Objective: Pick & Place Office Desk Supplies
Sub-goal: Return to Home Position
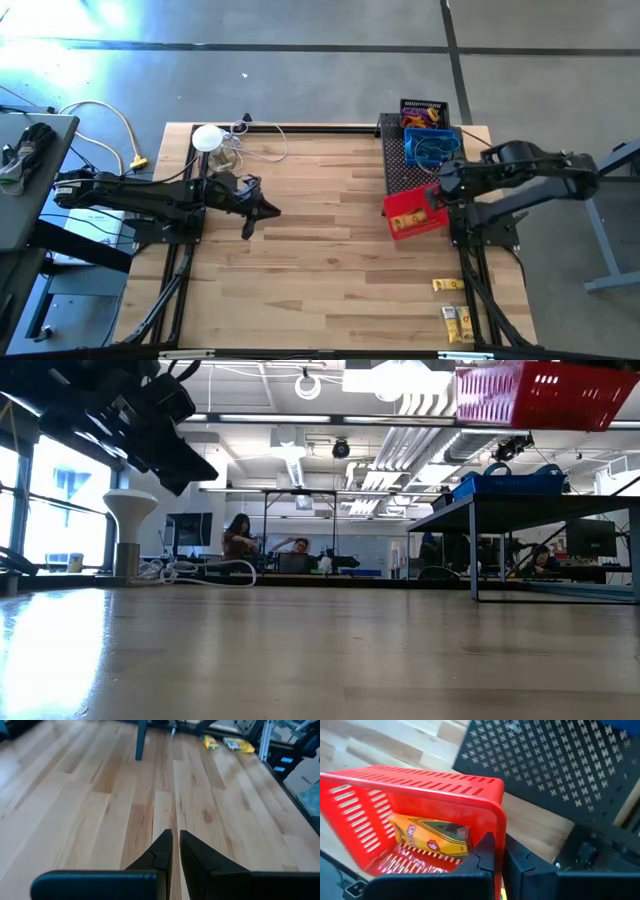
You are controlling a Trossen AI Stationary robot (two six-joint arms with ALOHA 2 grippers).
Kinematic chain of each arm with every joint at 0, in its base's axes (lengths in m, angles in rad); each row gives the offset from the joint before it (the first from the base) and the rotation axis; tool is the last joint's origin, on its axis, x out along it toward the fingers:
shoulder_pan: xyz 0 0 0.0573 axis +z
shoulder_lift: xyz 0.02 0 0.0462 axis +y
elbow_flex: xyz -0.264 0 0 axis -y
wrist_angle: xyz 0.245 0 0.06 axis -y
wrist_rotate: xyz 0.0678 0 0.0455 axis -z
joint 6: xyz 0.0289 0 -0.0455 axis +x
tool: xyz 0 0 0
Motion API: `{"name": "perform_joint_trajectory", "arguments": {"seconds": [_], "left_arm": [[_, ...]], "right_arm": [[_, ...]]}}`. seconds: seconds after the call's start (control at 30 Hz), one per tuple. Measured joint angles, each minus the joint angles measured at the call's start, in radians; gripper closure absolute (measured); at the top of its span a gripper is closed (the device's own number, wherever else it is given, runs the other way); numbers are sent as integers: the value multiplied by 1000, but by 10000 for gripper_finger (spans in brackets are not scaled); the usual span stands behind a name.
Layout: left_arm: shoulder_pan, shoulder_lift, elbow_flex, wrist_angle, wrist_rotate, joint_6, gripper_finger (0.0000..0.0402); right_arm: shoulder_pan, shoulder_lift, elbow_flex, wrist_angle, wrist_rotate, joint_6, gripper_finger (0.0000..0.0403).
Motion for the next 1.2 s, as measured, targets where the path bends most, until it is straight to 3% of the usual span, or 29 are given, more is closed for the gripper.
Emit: {"name": "perform_joint_trajectory", "arguments": {"seconds": [0.53,0.63,0.77,1.2], "left_arm": [[-107,0,0,90,-3,18,372],[-132,0,0,122,-2,45,372],[-162,0,0,154,-2,61,372],[-186,0,0,159,0,92,372]], "right_arm": [[-368,-282,-187,-1,29,-52,400],[-425,-286,-255,-1,-35,-117,400],[-507,-276,-318,-2,-41,-177,400],[-720,-174,-322,16,-52,-321,396]]}}
